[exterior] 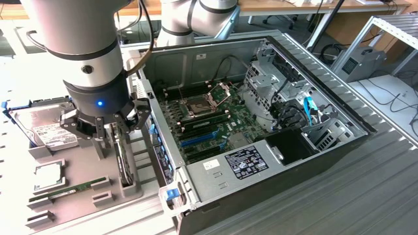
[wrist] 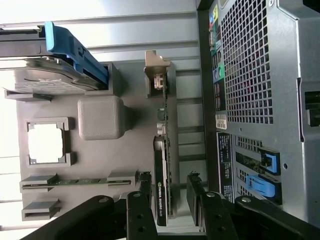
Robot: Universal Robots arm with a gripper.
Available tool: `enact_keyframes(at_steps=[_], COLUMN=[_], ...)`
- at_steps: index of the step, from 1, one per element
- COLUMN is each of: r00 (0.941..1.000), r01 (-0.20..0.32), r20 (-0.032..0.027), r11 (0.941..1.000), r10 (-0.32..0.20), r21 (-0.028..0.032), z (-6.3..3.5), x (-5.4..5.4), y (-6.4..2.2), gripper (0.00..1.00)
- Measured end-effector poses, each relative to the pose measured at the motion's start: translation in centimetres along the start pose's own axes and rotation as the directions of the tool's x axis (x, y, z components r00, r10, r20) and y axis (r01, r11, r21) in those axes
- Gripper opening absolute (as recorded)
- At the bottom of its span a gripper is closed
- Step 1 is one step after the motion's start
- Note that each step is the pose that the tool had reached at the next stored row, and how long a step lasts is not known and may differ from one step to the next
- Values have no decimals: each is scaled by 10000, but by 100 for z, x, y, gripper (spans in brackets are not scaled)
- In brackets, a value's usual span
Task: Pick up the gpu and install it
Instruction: 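Pick up the gpu and move the gpu toward the slot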
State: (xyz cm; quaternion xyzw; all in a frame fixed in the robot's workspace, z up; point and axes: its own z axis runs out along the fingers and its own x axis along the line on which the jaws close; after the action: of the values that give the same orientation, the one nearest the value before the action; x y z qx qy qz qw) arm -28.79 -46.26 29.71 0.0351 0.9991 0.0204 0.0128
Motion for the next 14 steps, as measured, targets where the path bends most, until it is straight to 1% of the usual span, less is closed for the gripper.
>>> enact_keyframes(at_steps=[14], r00=[10000], r01=[0], r20=[0], r11=[10000], r10=[0], r21=[0], z=[58], x=[8], y=[-3], gripper=[42])
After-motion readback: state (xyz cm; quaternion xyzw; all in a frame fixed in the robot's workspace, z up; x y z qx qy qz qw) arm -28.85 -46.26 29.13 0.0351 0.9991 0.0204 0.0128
